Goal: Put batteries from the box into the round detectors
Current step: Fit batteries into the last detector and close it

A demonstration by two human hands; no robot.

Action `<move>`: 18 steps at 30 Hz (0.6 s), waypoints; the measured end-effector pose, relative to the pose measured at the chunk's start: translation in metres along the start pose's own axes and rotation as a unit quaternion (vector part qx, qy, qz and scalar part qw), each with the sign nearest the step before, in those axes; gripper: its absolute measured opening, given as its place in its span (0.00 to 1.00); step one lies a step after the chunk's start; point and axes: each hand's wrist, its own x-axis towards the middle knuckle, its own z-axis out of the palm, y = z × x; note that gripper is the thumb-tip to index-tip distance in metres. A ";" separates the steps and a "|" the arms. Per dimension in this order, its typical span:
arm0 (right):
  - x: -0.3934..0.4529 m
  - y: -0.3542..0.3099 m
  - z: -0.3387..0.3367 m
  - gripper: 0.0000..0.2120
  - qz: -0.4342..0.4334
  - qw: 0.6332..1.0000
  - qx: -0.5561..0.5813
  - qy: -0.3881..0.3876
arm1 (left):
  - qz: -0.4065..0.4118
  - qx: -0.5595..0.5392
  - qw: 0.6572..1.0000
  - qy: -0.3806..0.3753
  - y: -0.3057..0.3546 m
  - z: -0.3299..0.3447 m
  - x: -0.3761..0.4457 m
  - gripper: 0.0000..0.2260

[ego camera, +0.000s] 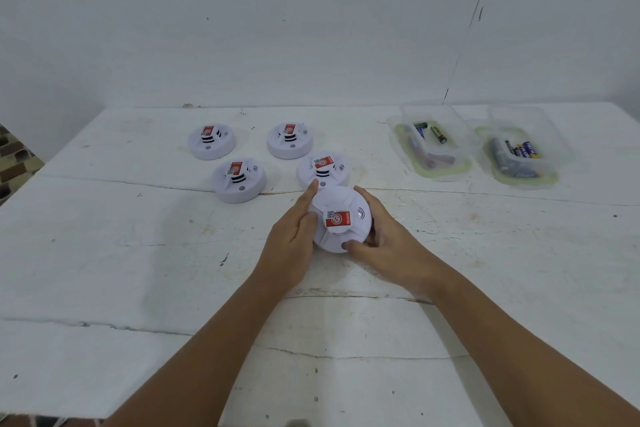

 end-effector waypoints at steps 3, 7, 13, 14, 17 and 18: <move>0.000 0.003 -0.001 0.38 0.000 1.000 -0.007 0.000 | 0.004 0.004 1.000 0.001 0.001 0.000 -0.001 0.22; 0.002 0.004 -0.001 0.35 -0.003 1.000 -0.018 0.000 | 0.012 0.009 1.000 0.002 0.001 -0.001 -0.001 0.22; 0.003 0.007 0.001 0.36 -0.011 1.000 -0.024 -0.005 | 0.015 0.011 1.000 0.003 0.001 0.000 -0.002 0.22; 0.003 0.007 0.001 0.36 -0.013 1.000 -0.022 -0.004 | 0.017 0.013 1.000 0.003 0.002 0.000 -0.003 0.22; 0.002 0.007 0.000 0.36 -0.013 1.000 -0.018 -0.006 | 0.020 0.011 1.000 0.002 0.003 0.000 -0.003 0.23; 0.003 0.007 0.000 0.36 -0.012 1.000 -0.017 -0.007 | 0.020 0.012 1.000 0.002 0.003 0.000 -0.002 0.23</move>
